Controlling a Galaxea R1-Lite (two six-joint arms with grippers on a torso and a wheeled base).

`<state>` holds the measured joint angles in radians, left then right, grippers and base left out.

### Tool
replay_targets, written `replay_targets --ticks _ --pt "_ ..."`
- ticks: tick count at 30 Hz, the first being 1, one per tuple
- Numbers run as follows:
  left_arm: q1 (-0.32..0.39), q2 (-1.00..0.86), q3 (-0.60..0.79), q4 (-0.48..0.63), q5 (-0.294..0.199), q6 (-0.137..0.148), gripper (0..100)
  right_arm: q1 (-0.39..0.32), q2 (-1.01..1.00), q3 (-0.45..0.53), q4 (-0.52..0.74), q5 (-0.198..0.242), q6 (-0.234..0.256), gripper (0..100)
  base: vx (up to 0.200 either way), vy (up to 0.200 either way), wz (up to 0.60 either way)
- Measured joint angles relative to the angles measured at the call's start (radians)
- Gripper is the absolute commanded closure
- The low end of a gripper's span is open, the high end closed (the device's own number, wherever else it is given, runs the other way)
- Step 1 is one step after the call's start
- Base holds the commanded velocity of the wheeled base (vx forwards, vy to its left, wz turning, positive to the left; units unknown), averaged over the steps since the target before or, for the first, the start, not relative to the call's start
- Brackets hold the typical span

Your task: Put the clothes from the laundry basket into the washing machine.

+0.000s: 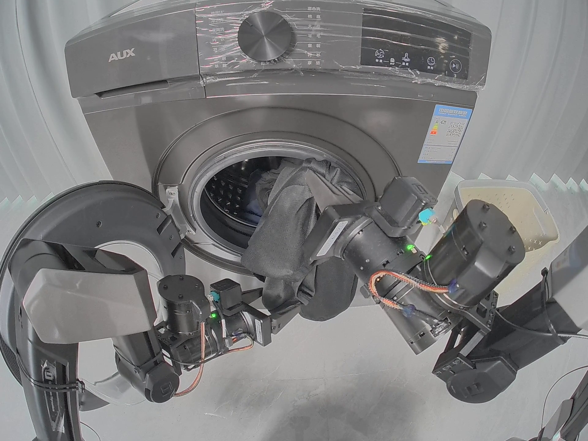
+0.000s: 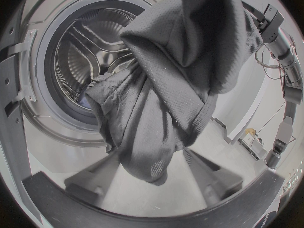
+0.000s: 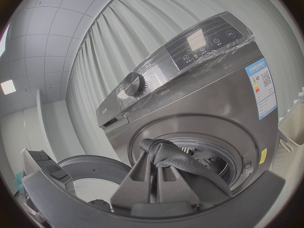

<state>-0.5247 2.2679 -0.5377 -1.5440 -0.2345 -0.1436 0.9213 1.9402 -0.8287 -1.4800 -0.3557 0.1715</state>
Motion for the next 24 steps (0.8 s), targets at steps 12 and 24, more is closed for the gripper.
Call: replay_targets --ticks 12,24 --pt "-0.008 0.02 -0.033 -0.003 0.026 0.006 100 -0.008 0.0 0.003 -0.001 0.0 0.001 100 0.0 0.0 0.0" --pt "-0.057 -0.174 0.219 -0.003 0.023 0.027 100 -0.038 0.013 0.021 -0.001 0.007 0.029 0 0.0 0.0 0.0"
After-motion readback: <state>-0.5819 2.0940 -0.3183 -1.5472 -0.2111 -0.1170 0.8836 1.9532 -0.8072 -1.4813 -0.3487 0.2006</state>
